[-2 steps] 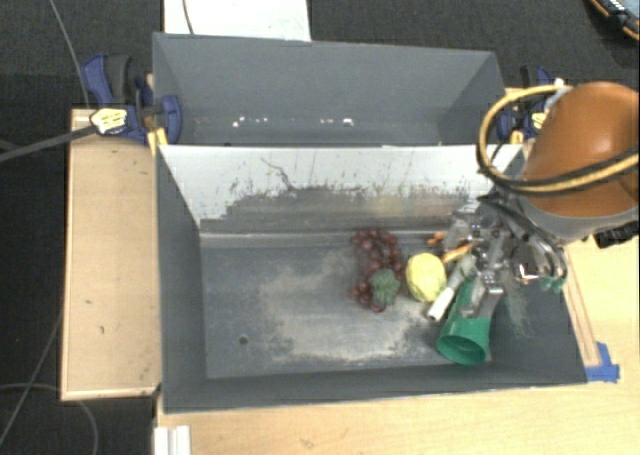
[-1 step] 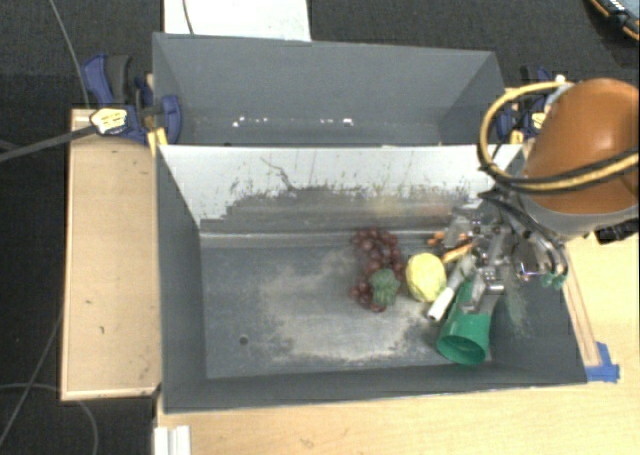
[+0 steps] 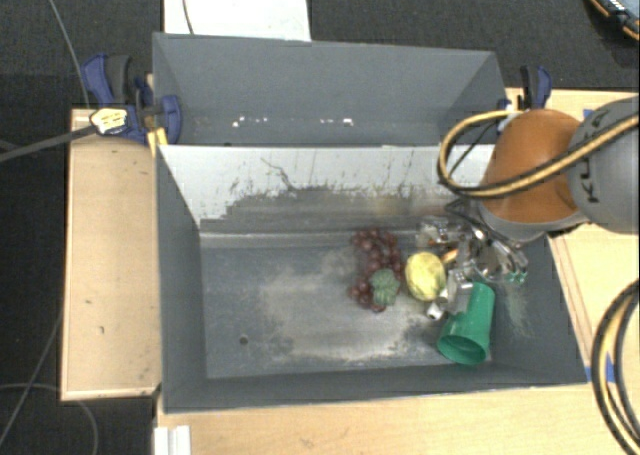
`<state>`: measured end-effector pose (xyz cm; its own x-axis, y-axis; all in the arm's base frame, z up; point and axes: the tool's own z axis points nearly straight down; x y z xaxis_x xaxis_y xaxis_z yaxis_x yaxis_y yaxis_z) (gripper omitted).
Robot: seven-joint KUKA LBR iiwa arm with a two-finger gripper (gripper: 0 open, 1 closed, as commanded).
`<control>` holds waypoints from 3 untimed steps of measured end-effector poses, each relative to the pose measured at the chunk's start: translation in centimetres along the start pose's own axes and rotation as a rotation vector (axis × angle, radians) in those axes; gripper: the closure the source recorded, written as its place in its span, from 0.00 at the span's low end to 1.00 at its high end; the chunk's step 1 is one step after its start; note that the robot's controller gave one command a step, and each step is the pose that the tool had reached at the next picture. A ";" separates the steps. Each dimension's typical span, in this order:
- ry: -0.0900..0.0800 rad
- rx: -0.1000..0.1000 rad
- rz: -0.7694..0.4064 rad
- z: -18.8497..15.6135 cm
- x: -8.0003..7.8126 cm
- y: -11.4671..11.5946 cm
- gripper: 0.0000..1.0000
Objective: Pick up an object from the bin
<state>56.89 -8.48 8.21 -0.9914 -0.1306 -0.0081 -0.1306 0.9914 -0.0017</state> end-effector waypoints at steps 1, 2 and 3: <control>-0.007 -0.001 0.487 -5.3 -0.7 -0.5 0.00; -0.002 -0.003 0.012 1.6 -0.3 0.0 0.00; -0.019 0.001 0.233 1.1 -2.3 -0.9 0.00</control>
Offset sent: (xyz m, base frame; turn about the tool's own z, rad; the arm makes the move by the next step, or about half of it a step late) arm 0.0006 0.0002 -0.0194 0.0099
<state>59.31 -9.11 7.11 -0.9944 0.1023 -0.0277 0.1023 0.9948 0.0013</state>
